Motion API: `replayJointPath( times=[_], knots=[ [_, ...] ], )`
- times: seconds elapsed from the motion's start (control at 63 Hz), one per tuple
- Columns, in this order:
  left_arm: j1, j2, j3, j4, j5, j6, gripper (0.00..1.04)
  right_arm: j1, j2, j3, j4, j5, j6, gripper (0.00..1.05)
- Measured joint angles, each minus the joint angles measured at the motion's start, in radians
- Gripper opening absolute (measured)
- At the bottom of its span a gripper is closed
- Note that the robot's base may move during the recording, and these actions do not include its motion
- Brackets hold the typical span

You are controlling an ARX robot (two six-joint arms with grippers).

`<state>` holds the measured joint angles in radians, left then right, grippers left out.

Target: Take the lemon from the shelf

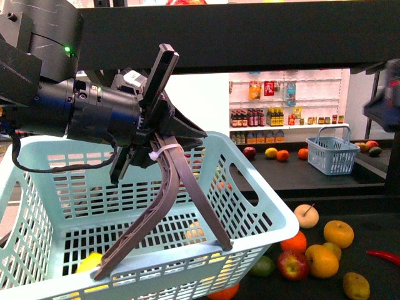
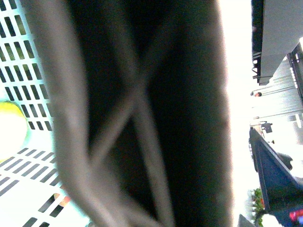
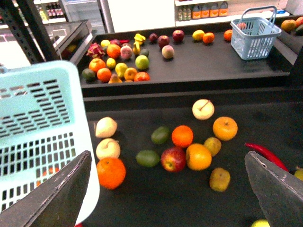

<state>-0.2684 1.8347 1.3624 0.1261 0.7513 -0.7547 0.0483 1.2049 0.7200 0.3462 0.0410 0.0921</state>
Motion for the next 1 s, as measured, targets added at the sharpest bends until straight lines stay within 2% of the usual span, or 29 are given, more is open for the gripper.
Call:
replayJointPath(
  times=[0.175, 0.206, 0.27, 0.397, 0.715, 1.001],
  knots=[
    [0.000, 0.000, 0.000, 0.000, 0.001, -0.001, 0.11, 0.006, -0.284, -0.249, -0.060, 0.039, -0.024, 0.95],
    [0.000, 0.000, 0.000, 0.000, 0.000, -0.002, 0.11, -0.016, -0.341, -0.318, 0.018, -0.018, -0.043, 0.89],
    [0.000, 0.000, 0.000, 0.000, 0.000, 0.001, 0.11, -0.037, -0.452, -0.424, 0.092, -0.035, -0.062, 0.77],
    [0.000, 0.000, 0.000, 0.000, 0.000, 0.000, 0.11, -0.046, -0.626, -0.573, 0.066, -0.039, -0.073, 0.54],
    [0.000, 0.000, 0.000, 0.000, 0.000, 0.001, 0.11, -0.046, -0.755, -0.642, 0.018, -0.041, -0.085, 0.02],
    [0.000, 0.000, 0.000, 0.000, 0.000, 0.000, 0.11, -0.046, -0.865, -0.681, -0.053, -0.042, -0.088, 0.03]
  ],
)
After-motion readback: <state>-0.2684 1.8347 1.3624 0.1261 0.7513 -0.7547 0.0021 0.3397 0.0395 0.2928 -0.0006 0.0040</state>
